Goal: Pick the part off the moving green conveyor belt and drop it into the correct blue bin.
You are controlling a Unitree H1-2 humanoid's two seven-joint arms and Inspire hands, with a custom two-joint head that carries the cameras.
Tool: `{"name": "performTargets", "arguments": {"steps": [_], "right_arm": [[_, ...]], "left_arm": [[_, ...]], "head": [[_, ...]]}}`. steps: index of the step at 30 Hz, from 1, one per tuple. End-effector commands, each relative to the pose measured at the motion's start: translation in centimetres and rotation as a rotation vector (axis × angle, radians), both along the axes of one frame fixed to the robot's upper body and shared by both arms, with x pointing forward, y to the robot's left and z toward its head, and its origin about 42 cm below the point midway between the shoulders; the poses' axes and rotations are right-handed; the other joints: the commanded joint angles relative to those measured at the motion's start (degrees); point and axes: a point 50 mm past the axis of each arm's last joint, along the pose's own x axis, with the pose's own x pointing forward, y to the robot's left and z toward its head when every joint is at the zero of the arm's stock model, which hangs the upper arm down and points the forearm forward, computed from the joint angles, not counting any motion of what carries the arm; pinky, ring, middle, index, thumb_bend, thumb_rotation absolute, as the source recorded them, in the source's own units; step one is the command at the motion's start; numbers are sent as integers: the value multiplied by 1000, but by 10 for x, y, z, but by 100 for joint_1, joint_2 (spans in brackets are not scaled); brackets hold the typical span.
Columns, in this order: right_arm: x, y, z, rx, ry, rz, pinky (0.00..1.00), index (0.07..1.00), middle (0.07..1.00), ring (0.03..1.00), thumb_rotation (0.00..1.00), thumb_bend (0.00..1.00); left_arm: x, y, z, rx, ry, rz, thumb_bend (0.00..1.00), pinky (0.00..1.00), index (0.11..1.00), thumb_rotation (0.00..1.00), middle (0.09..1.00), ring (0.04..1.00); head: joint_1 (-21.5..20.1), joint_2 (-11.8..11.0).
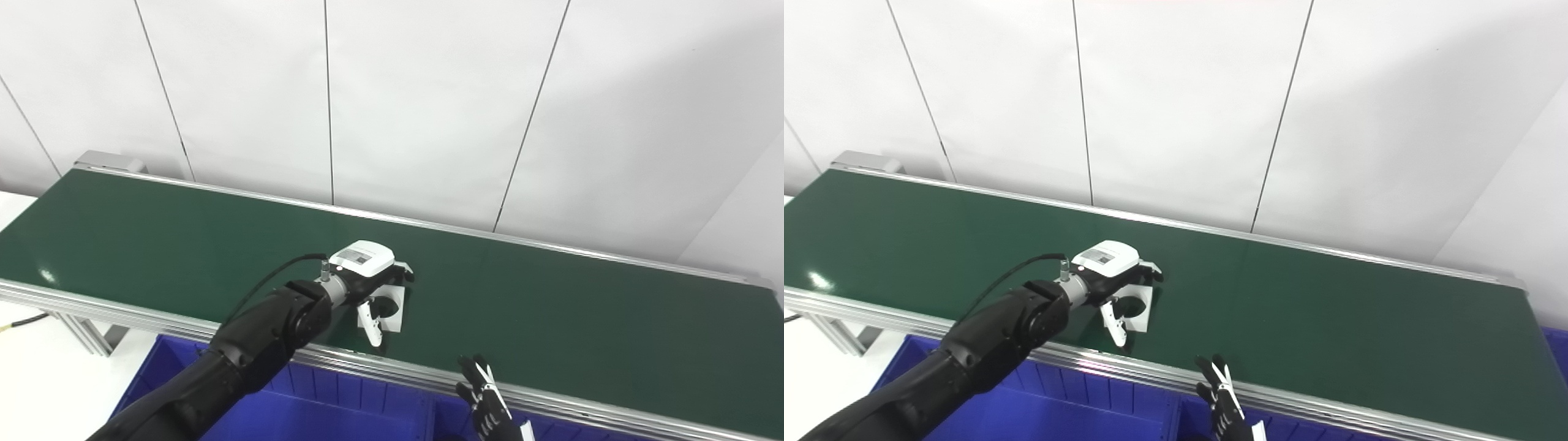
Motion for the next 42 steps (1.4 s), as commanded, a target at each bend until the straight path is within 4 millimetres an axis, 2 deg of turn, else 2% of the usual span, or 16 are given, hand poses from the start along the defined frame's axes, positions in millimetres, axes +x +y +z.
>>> {"name": "performTargets", "arguments": {"steps": [1, 2, 3, 5, 9, 14, 20, 26, 28, 30, 32, 35, 37, 39, 42], "right_arm": [[2, 7, 15, 44, -84, -7, 890, 877, 992, 954, 935, 944], [2, 7, 15, 46, -84, -8, 894, 878, 992, 955, 934, 949], [2, 7, 16, 47, -85, -8, 895, 878, 992, 955, 933, 951], [2, 8, 16, 48, -86, -8, 894, 878, 992, 951, 934, 951], [2, 8, 16, 46, -88, -9, 892, 875, 991, 946, 936, 952], [2, 8, 17, 47, -89, -9, 886, 874, 991, 944, 933, 953], [2, 8, 17, 46, -89, -7, 883, 875, 989, 940, 936, 951], [2, 8, 16, 42, -88, -5, 878, 878, 990, 940, 938, 953], [2, 7, 16, 42, -87, -2, 881, 878, 991, 942, 936, 947], [2, 7, 15, 42, -85, -1, 886, 879, 992, 942, 932, 938], [3, 6, 14, 43, -83, 0, 885, 880, 991, 938, 929, 930], [4, 5, 12, 44, -76, 2, 882, 882, 992, 938, 929, 924], [6, 5, 11, 43, -73, 4, 883, 884, 994, 941, 931, 927], [9, 6, 10, 40, -74, 6, 878, 885, 994, 940, 934, 926], [12, 6, 12, 40, -79, 6, 885, 889, 994, 940, 941, 931]], "left_arm": [[10, 20, 1, 94, -74, 41, 819, 613, 694, 31, 711, 654], [11, 19, -1, 96, -77, 40, 641, 506, 574, 40, 641, 579], [12, 18, -3, 99, -73, 43, 581, 469, 534, 43, 618, 554], [13, 17, -4, 101, -67, 45, 533, 326, 516, 8, 465, 408], [14, 14, -4, 98, -35, 74, 517, 248, 512, 0, 405, 319], [16, 10, 4, 106, -6, 89, 517, 294, 519, 0, 418, 374], [17, 7, 8, 102, 11, 91, 518, 258, 509, 0, 409, 341], [17, 5, 16, 62, 19, 78, 518, 287, 521, 0, 420, 363], [17, 4, 22, 41, 23, 82, 519, 285, 519, 0, 421, 365], [18, 1, 31, 14, 22, 81, 521, 325, 512, 0, 440, 406], [18, -1, 37, -2, 19, 78, 520, 319, 516, 0, 435, 396], [17, -4, 55, -38, 6, 59, 520, 352, 516, 0, 447, 429], [16, -3, 66, -53, -8, 45, 518, 342, 522, 0, 438, 417], [13, -1, 77, -58, -21, 30, 515, 291, 526, 0, 417, 363], [9, 6, 92, -61, -41, -5, 522, 241, 493, 0, 470, 309]], "head": [[-1, 13], [-1, 13], [-7, 16], [-20, 21], [-14, 21], [-12, 27], [-12, 27], [20, 29], [20, 29], [52, 37], [71, 12], [146, -16], [208, -4], [270, 39], [333, 113]]}}
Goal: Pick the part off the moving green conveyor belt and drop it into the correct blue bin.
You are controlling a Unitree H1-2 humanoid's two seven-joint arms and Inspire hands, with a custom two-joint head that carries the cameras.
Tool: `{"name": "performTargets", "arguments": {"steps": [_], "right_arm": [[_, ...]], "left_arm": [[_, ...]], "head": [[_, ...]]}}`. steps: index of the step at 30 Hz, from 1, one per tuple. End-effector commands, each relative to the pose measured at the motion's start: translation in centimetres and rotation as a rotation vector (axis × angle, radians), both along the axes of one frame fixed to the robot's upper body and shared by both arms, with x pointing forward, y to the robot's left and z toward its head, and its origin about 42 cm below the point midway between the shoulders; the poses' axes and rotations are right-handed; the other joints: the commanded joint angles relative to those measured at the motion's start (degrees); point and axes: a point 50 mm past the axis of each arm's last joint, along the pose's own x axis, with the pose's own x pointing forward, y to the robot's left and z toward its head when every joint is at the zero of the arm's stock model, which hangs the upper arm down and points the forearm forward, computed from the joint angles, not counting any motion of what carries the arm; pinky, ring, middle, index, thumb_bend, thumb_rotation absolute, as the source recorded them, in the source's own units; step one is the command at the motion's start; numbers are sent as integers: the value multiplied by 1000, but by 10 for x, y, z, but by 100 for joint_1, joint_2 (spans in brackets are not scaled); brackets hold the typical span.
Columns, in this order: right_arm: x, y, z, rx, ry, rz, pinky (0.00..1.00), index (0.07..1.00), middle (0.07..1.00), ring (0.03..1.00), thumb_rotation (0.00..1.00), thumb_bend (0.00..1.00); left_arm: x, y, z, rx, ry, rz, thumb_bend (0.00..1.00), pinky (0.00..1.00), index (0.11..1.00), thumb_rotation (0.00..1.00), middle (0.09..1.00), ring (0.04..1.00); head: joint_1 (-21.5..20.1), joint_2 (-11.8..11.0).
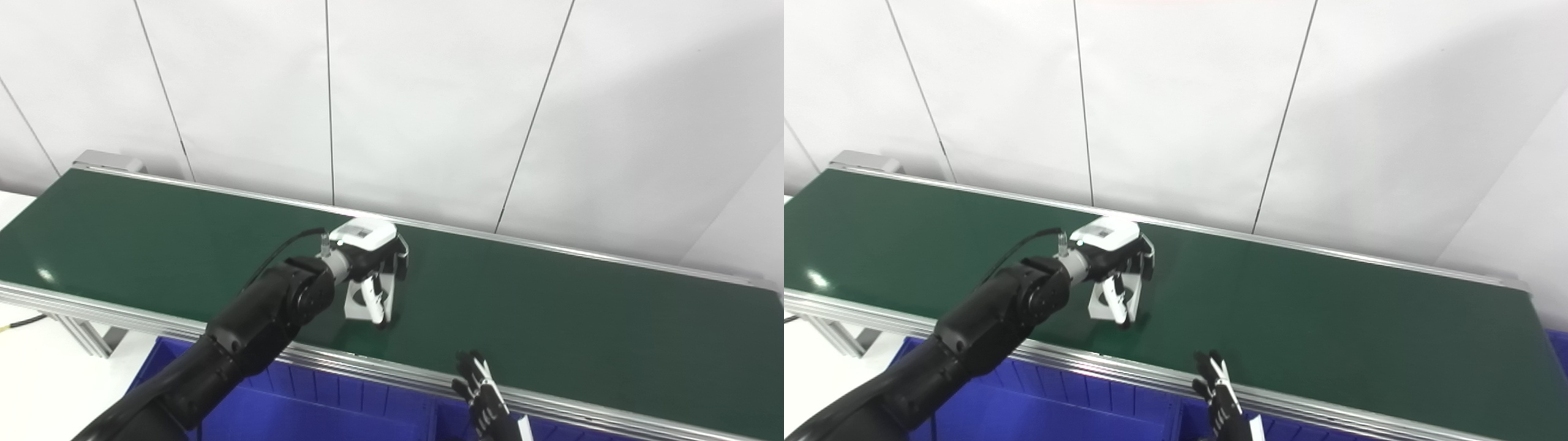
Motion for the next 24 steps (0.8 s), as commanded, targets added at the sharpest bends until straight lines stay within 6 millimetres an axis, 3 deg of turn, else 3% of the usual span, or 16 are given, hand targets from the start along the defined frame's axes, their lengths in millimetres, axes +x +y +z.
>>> {"name": "performTargets", "arguments": {"steps": [1, 2, 3, 5, 8, 14, 24], "right_arm": [[5, 4, 12, 33, -77, 1, 887, 890, 994, 939, 941, 932], [6, 4, 13, 34, -80, 1, 886, 891, 994, 938, 940, 929], [7, 3, 14, 39, -86, 2, 886, 892, 994, 938, 939, 929], [10, 0, 18, 48, -98, 4, 884, 890, 995, 935, 928, 926], [13, -5, 23, 58, -117, 7, 879, 892, 994, 928, 915, 905], [19, -11, 33, 65, -137, -1, 848, 868, 984, 913, 906, 922], [30, -23, 45, 53, -153, -11, 841, 854, 961, 888, 923, 927]], "left_arm": [[4, 10, 32, -13, -64, -23, 521, 249, 497, 0, 462, 317], [2, 12, 37, -14, -66, -27, 518, 280, 516, 0, 434, 352], [-1, 16, 44, -12, -76, -32, 517, 283, 518, 0, 432, 356], [-8, 23, 57, -14, -92, -38, 521, 356, 508, 0, 456, 424], [-21, 35, 72, -39, -118, -44, 522, 391, 491, 0, 483, 458], [-47, 57, 92, -64, -158, -33, 519, 338, 512, 0, 429, 403], [-90, 72, 112, -67, -199, -84, 517, 271, 513, 0, 409, 342]], "head": [[83, 141], [83, 141], [153, 290], [238, 451], [364, 631], [588, 847], [1081, 1213]]}}
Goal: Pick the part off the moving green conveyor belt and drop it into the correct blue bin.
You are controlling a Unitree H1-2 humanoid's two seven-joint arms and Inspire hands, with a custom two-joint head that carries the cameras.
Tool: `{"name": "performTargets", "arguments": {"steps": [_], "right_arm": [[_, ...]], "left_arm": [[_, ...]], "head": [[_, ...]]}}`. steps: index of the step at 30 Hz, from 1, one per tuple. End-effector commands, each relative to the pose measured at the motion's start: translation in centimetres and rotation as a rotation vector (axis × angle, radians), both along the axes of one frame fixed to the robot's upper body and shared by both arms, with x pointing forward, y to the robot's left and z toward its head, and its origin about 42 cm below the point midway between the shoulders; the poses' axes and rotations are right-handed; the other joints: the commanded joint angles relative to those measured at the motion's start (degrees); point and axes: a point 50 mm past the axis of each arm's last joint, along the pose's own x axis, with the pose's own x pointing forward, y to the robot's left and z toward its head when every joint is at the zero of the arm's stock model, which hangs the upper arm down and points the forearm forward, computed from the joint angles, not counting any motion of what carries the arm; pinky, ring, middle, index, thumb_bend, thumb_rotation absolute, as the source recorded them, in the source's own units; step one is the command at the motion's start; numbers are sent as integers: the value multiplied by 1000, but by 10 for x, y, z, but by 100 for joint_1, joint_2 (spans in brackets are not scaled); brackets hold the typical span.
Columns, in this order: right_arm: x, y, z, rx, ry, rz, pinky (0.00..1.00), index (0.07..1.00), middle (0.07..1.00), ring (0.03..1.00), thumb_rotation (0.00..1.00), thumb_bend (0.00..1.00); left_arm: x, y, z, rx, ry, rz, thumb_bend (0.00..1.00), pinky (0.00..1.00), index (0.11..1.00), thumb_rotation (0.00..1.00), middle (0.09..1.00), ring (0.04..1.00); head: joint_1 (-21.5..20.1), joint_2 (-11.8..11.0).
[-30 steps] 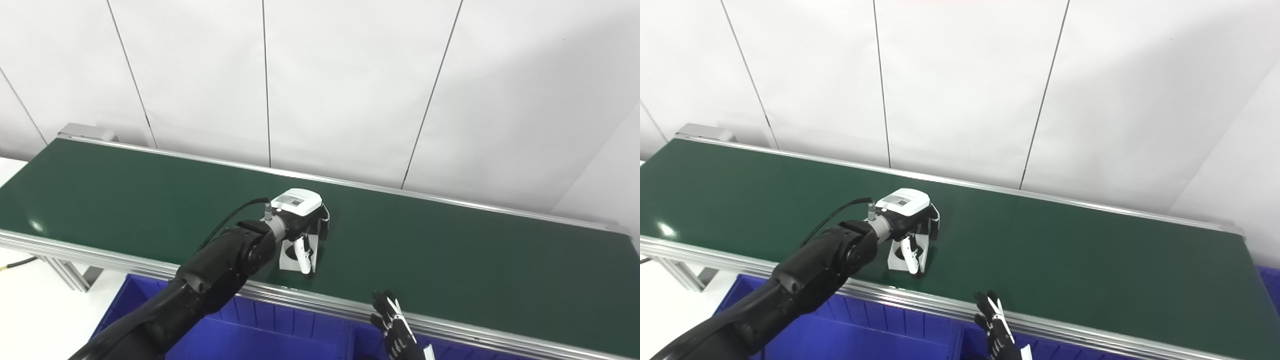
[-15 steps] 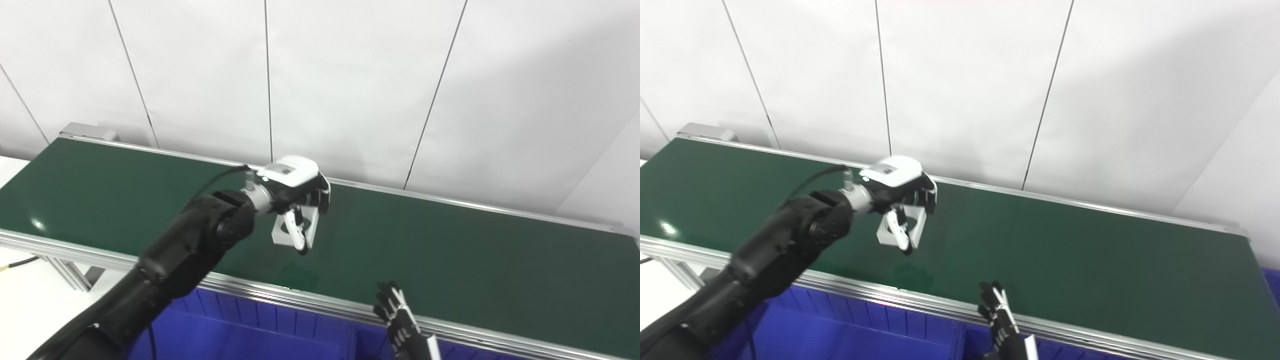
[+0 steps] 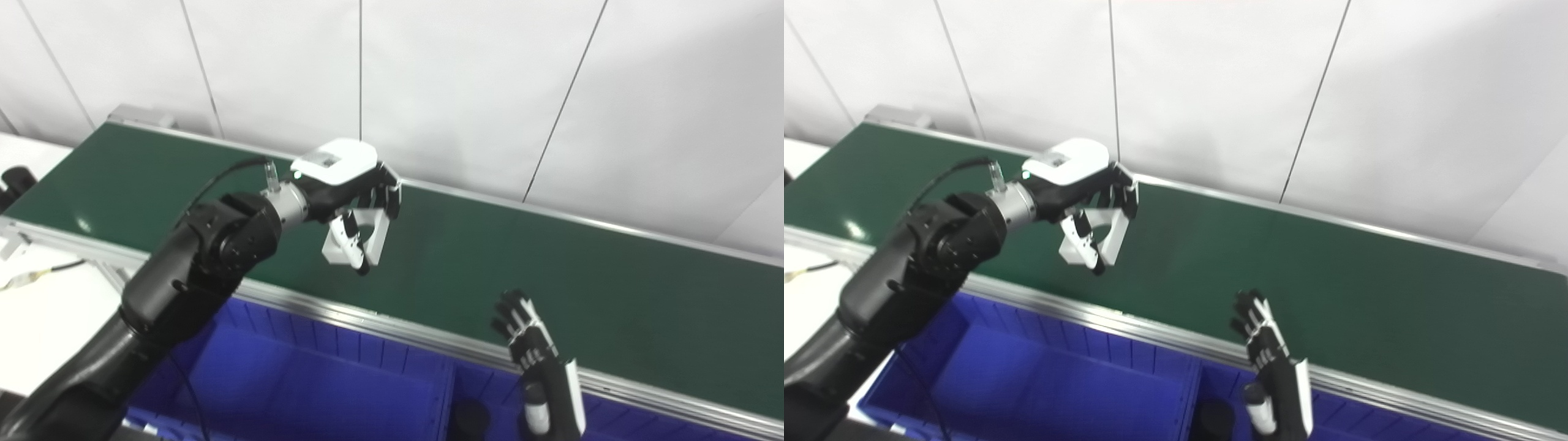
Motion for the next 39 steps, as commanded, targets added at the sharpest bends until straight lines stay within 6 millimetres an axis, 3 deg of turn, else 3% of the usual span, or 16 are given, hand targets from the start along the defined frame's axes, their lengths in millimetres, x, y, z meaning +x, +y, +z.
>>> {"name": "performTargets", "arguments": {"steps": [1, 7, 11, 15, 22, 28, 39], "right_arm": [[8, -1, 16, 13, -60, 14, 840, 856, 961, 887, 924, 926], [12, -14, 16, 25, -70, 12, 847, 852, 960, 893, 905, 895], [12, -24, 14, 26, -64, 18, 853, 859, 960, 894, 889, 882], [10, -30, 13, 18, -63, 17, 848, 856, 961, 889, 897, 891], [8, -29, 11, 48, -47, 24, 851, 854, 954, 886, 861, 888], [8, -25, 13, 34, -58, 23, 841, 859, 952, 881, 882, 881], [9, -21, 15, 42, -63, 18, 861, 859, 954, 888, 869, 868]], "left_arm": [[-7, 9, 13, 16, -56, -12, 517, 294, 516, 0, 420, 363], [-33, 10, 7, 51, -11, -11, 518, 340, 516, 0, 437, 407], [-48, 12, -3, 64, 13, 8, 520, 362, 507, 0, 456, 424], [-61, 18, -17, 85, 34, 29, 517, 304, 512, 0, 414, 367], [-75, 28, -44, 100, 89, 76, 521, 343, 501, 0, 463, 430], [-86, 30, -77, 96, 131, 109, 518, 301, 511, 0, 419, 371], [-108, 35, -126, 114, 136, 176, 519, 336, 516, 0, 447, 416]], "head": [[98, 34], [692, -40], [849, -108], [827, -133], [742, -129], [679, -121], [569, -108]]}}
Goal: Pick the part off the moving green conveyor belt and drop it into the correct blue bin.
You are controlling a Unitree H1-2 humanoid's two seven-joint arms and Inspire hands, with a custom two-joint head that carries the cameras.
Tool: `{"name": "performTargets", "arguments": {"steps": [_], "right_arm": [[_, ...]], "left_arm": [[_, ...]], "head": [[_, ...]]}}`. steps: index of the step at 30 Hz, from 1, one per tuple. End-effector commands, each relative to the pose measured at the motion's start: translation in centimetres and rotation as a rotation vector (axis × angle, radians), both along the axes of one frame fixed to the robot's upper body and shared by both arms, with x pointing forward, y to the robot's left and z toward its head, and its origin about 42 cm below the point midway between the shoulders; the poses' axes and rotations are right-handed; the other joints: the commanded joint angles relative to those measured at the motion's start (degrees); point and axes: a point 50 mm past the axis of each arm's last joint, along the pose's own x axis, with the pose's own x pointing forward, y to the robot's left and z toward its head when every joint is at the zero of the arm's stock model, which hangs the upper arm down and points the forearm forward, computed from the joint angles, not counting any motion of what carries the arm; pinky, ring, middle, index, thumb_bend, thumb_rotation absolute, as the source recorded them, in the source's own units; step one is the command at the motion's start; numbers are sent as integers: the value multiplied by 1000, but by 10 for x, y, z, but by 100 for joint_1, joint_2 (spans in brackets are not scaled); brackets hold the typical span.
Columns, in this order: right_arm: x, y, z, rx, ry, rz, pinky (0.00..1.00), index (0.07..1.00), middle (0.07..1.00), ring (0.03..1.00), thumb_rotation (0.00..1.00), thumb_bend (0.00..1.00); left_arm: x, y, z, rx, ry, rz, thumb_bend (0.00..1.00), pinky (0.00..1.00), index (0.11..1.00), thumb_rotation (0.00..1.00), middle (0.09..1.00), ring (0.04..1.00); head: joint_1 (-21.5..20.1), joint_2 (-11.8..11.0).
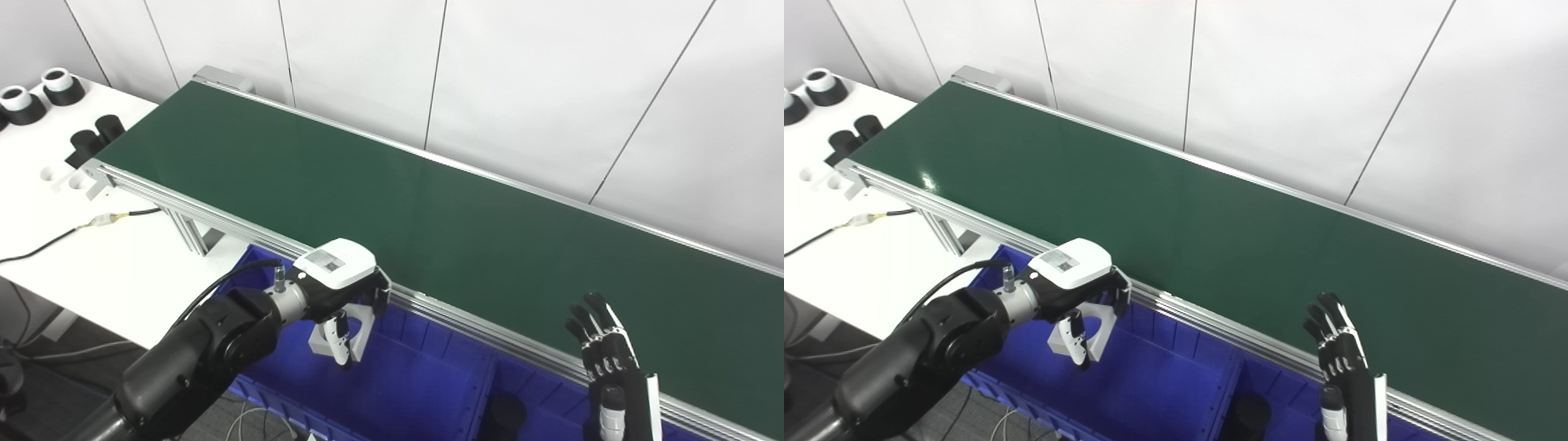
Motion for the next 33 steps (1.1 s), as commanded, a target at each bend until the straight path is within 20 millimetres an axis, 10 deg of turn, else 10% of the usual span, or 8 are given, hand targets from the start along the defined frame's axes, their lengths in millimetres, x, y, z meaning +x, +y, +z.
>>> {"name": "performTargets", "arguments": {"steps": [1, 33], "right_arm": [[3, 4, 14, 25, -59, 3, 865, 859, 955, 890, 866, 865], [4, 8, 15, 34, -71, 15, 870, 859, 958, 900, 831, 804]], "left_arm": [[-2, 0, 3, 2, -74, -7, 520, 345, 509, 0, 460, 426], [-9, 26, -44, -79, -200, 127, 520, 415, 468, 0, 512, 470]], "head": [[-3, 6], [-102, 3]]}}
